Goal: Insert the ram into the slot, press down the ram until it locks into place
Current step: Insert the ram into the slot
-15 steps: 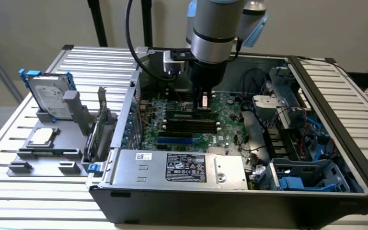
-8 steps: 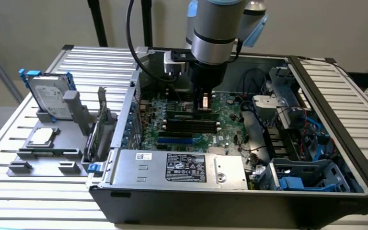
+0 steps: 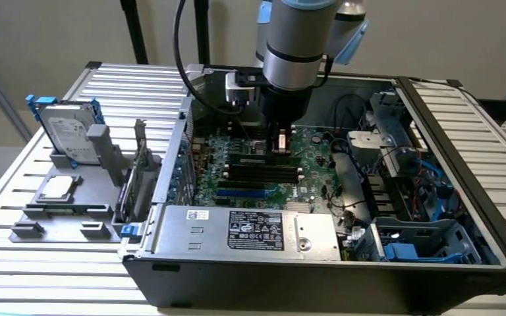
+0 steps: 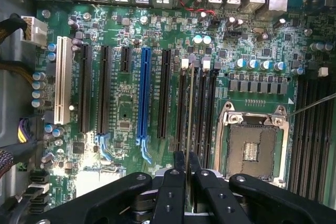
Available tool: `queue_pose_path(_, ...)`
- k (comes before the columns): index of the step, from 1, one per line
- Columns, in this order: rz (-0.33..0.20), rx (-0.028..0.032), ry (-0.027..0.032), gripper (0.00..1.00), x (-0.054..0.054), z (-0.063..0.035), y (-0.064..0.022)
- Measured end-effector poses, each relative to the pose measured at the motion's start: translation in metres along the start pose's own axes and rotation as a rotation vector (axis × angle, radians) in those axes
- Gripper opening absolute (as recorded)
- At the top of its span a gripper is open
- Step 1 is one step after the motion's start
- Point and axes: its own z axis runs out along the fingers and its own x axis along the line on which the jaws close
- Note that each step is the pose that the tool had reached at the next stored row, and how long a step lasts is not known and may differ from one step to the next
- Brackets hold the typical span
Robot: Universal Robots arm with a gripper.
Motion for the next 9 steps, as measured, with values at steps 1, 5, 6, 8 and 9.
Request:
queue_pose_path(1, 0.0, 0.0, 0.0, 0.14, 0.0, 0.0007, 0.0)
queue_pose_path(5, 0.0, 0.0, 0.0, 0.14, 0.0, 0.0037, -0.0001)
queue_pose_path(6, 0.0, 0.0001, 0.0, 0.14, 0.0001, 0.0044, -0.0001)
queue_pose_path(8, 0.0, 0.0003, 0.0004, 0.14, 0.0001, 0.006, -0.0002)
queue_pose_path(9, 0.0, 0.0003, 0.0005, 0.14, 0.0001, 0.0068, -0.0002)
